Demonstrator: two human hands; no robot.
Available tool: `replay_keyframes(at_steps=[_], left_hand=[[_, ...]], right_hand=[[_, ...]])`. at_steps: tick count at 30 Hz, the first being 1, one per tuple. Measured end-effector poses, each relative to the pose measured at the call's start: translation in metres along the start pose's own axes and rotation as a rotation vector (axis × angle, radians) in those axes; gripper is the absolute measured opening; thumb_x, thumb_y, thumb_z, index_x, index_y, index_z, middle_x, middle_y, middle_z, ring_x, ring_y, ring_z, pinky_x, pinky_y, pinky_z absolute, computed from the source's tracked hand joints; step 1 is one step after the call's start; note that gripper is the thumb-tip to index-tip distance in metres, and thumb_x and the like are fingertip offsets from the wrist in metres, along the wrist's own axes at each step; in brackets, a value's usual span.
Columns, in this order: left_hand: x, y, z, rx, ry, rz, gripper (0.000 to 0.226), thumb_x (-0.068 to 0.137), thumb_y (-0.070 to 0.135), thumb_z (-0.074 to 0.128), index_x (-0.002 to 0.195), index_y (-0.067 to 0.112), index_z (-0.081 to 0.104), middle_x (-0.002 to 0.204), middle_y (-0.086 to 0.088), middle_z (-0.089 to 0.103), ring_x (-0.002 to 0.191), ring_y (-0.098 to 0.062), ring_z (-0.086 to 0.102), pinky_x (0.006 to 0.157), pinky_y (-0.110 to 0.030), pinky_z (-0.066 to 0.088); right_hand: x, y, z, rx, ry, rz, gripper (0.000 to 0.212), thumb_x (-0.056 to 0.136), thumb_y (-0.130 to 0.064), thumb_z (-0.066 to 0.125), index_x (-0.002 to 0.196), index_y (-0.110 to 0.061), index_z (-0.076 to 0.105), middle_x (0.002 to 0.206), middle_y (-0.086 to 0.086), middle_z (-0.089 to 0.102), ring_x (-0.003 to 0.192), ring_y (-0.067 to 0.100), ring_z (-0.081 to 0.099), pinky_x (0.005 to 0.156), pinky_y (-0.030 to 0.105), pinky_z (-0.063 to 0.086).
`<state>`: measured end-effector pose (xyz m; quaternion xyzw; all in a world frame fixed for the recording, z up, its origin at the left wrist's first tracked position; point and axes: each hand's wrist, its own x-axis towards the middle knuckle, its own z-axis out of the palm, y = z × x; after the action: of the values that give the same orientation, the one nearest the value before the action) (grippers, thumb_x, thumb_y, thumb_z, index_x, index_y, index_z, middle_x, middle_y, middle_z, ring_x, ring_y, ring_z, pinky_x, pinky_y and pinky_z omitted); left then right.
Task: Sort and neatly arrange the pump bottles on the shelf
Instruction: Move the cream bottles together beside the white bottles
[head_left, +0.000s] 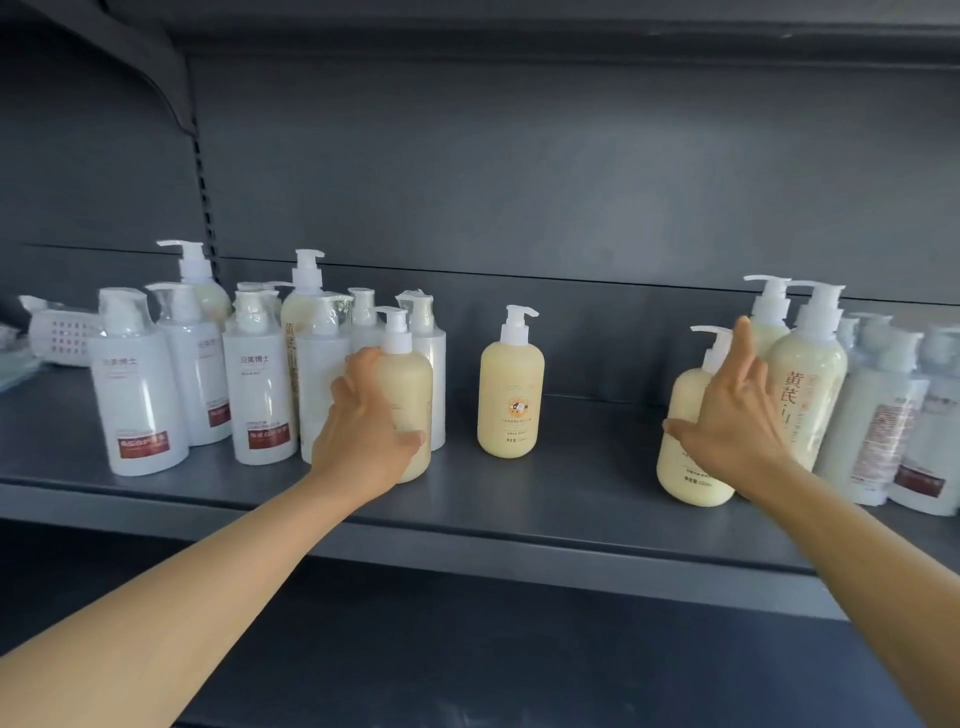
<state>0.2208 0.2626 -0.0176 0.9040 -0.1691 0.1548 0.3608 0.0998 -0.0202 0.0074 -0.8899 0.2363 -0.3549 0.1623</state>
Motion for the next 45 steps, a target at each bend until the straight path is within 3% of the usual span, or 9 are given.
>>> replay_keyframes(at_steps=[10,16,19,22,26,29,32,36,45], left_hand=[[-0.002,0.015,0.026,-0.071,0.030,0.004,0.097,0.075,0.027,0.074,0.142,0.024,0.004,0.139,-0.003,0.029,0.109,-0.029,0.051,0.086,-0.048,0.048],[0.002,0.020,0.030,-0.113,-0.080,0.007,0.094,0.077,0.028,0.072,0.144,0.018,0.006,0.136,-0.003,0.033,0.114,-0.022,0.047,0.093,-0.041,0.046],[0.001,0.016,0.027,-0.117,-0.165,-0.011,0.092,0.079,0.022,0.070,0.144,0.021,0.004,0.113,0.003,0.045,0.100,-0.016,0.051,0.082,-0.029,0.045],[0.000,0.014,0.026,-0.100,-0.182,-0.025,0.089,0.080,0.023,0.070,0.142,0.019,0.008,0.101,0.005,0.047,0.094,-0.014,0.054,0.080,-0.027,0.046],[0.002,0.023,0.032,-0.073,-0.161,-0.013,0.080,0.081,0.027,0.070,0.137,0.018,0.015,0.110,0.007,0.046,0.094,-0.010,0.049,0.072,-0.021,0.037],[0.006,0.027,0.041,-0.089,-0.131,-0.025,0.074,0.076,0.029,0.074,0.128,0.016,0.023,0.124,0.001,0.046,0.104,-0.014,0.050,0.084,-0.028,0.045],[0.009,0.031,0.047,-0.014,-0.103,-0.060,0.070,0.073,0.038,0.076,0.119,0.017,0.027,0.123,0.000,0.045,0.106,-0.020,0.053,0.084,-0.037,0.049],[0.013,0.036,0.050,0.135,-0.049,-0.075,0.069,0.073,0.047,0.072,0.116,0.018,0.027,0.120,0.003,0.046,0.103,-0.020,0.055,0.070,-0.031,0.042],[0.021,0.036,0.051,0.193,-0.032,-0.100,0.071,0.072,0.050,0.072,0.118,0.019,0.026,0.118,0.004,0.048,0.103,-0.017,0.054,0.070,-0.029,0.040]], right_hand=[[-0.007,-0.012,0.011,-0.012,-0.061,-0.031,0.122,0.062,-0.025,0.083,0.148,-0.012,-0.003,0.137,0.020,0.032,0.126,0.036,0.035,0.101,0.040,0.035],[-0.008,-0.054,0.041,0.204,-0.158,-0.082,0.110,0.057,-0.030,0.086,0.143,-0.010,0.020,0.134,0.008,0.036,0.124,0.023,0.037,0.097,0.032,0.040],[-0.002,-0.057,0.046,0.383,-0.376,0.001,0.090,0.062,-0.023,0.085,0.133,-0.016,0.030,0.121,0.001,0.042,0.107,0.016,0.047,0.081,0.027,0.043],[0.004,-0.047,0.052,0.453,-0.600,0.052,0.076,0.066,-0.014,0.082,0.123,-0.017,0.032,0.108,-0.001,0.054,0.100,0.017,0.055,0.079,0.030,0.048],[0.012,-0.044,0.063,0.461,-0.614,0.033,0.068,0.067,-0.014,0.082,0.116,-0.017,0.035,0.104,-0.002,0.057,0.099,0.016,0.057,0.083,0.031,0.049],[0.020,-0.047,0.072,0.482,-0.629,0.025,0.067,0.069,-0.013,0.081,0.118,-0.017,0.035,0.105,-0.002,0.058,0.100,0.017,0.058,0.085,0.031,0.049],[0.029,-0.050,0.080,0.493,-0.654,0.006,0.067,0.070,-0.013,0.080,0.118,-0.017,0.034,0.103,-0.003,0.059,0.099,0.015,0.058,0.084,0.030,0.048],[0.039,-0.057,0.090,0.507,-0.695,-0.015,0.065,0.072,-0.012,0.079,0.116,-0.018,0.032,0.098,-0.005,0.058,0.096,0.013,0.058,0.083,0.028,0.047],[0.057,-0.067,0.112,0.532,-0.745,-0.048,0.064,0.075,-0.011,0.076,0.117,-0.019,0.029,0.100,-0.005,0.056,0.100,0.014,0.056,0.087,0.031,0.047]])
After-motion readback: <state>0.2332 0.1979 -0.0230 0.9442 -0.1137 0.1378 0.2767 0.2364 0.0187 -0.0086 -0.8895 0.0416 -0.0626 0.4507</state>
